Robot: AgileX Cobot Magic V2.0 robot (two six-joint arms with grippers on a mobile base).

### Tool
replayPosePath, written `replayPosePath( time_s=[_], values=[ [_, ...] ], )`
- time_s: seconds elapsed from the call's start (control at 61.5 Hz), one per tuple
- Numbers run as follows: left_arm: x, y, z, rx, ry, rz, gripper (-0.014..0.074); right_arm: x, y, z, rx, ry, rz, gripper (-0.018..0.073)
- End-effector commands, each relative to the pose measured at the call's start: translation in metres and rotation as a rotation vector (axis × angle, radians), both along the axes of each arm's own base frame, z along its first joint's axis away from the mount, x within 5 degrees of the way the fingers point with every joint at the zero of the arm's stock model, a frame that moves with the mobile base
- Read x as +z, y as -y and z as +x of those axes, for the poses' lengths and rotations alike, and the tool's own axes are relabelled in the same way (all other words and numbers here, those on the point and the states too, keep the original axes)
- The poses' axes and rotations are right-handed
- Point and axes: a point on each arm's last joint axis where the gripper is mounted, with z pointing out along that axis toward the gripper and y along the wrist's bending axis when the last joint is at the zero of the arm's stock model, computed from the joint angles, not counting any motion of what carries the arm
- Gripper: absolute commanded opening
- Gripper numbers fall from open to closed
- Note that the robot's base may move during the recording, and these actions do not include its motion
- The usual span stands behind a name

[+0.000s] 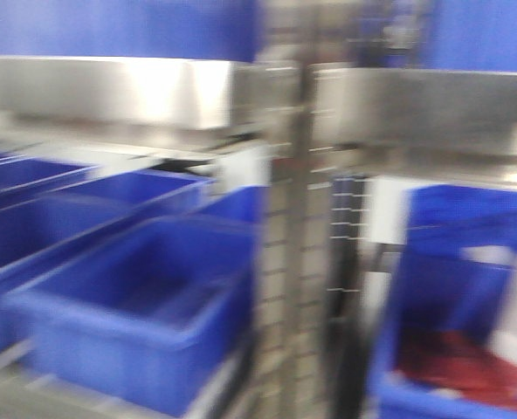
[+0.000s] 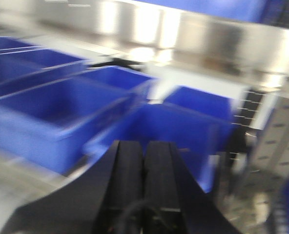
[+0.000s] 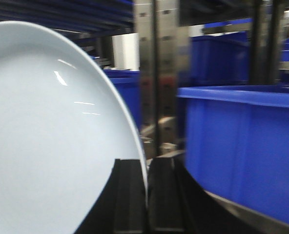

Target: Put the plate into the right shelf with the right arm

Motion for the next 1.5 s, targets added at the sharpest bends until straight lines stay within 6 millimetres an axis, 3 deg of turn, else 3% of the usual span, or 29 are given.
replayPosePath(
  time_s=[0.0, 1.479],
  values=[
    [0.0045, 0.0005, 0.0003, -0.007, 0.078, -0.013, -0.0047, 0.0167, 0.0031, -0.0007, -0.028, 0.089, 0.047, 0.0071],
    [0.0045, 0.0005, 0.0003, -0.007, 0.078, -0.013, -0.0047, 0.0171, 0.0033, -0.0007, -0.030, 0.093, 0.049, 0.0071]
  ],
)
